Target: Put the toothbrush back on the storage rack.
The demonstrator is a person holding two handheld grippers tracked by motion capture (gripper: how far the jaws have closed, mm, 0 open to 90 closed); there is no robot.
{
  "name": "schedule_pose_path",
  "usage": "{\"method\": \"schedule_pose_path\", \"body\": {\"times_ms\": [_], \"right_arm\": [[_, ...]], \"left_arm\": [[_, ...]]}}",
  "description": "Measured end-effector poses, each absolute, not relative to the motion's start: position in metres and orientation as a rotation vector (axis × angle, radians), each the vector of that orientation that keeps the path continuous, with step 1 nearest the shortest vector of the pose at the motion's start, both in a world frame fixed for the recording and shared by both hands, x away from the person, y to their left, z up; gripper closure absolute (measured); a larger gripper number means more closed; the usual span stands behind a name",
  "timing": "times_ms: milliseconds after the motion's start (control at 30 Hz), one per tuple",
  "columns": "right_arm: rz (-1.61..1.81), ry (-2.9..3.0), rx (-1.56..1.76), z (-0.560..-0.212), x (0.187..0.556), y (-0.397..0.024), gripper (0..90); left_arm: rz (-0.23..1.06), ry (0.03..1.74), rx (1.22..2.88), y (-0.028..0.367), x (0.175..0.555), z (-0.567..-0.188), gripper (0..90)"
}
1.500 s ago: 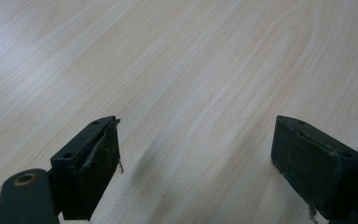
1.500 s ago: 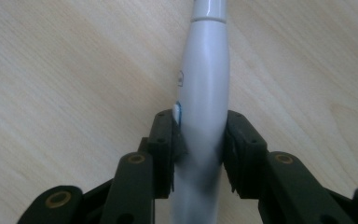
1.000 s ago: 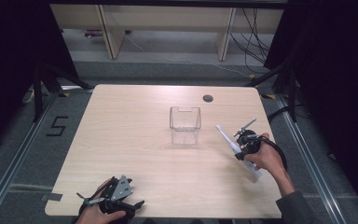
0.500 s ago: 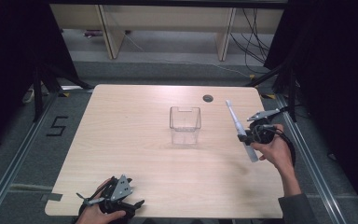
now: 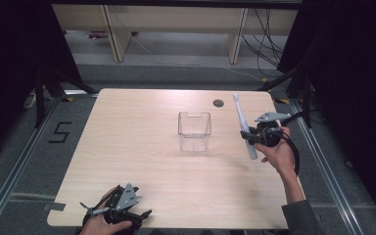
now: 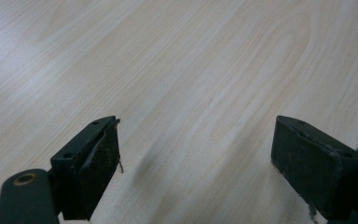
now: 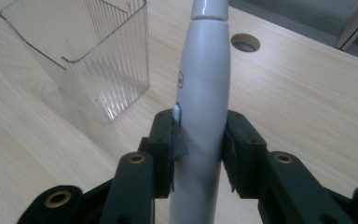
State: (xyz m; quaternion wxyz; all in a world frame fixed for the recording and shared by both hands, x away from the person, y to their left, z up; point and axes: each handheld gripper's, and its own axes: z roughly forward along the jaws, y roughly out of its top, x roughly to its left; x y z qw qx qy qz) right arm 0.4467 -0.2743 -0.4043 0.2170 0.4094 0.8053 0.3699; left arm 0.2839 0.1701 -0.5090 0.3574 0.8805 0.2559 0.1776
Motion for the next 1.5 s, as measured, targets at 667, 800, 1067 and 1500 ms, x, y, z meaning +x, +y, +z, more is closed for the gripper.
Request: {"method": "schedule_pose_path", "body": {"times_ms": [667, 800, 1067, 1500], "right_arm": [[1.197, 2.166, 1.08, -0.383, 0.464, -0.25, 66.7], [1.224, 2.167, 1.061, -0.38, 0.469, -0.244, 66.7], [1.259, 2.17, 1.026, -0.368, 0.475, -0.228, 66.7], [1.341, 2.178, 1.01, -0.354, 0.488, -0.206, 66.7]], "left_arm": [[0.468, 0.675, 2.263, 0.171, 0.284, -0.509, 15.0], [0.469, 0.675, 2.264, 0.171, 0.284, -0.509, 15.1], [0.473, 0.675, 2.264, 0.172, 0.285, -0.508, 15.1], [0.466, 0.676, 2.261, 0.171, 0.284, -0.509, 15.0]]}}
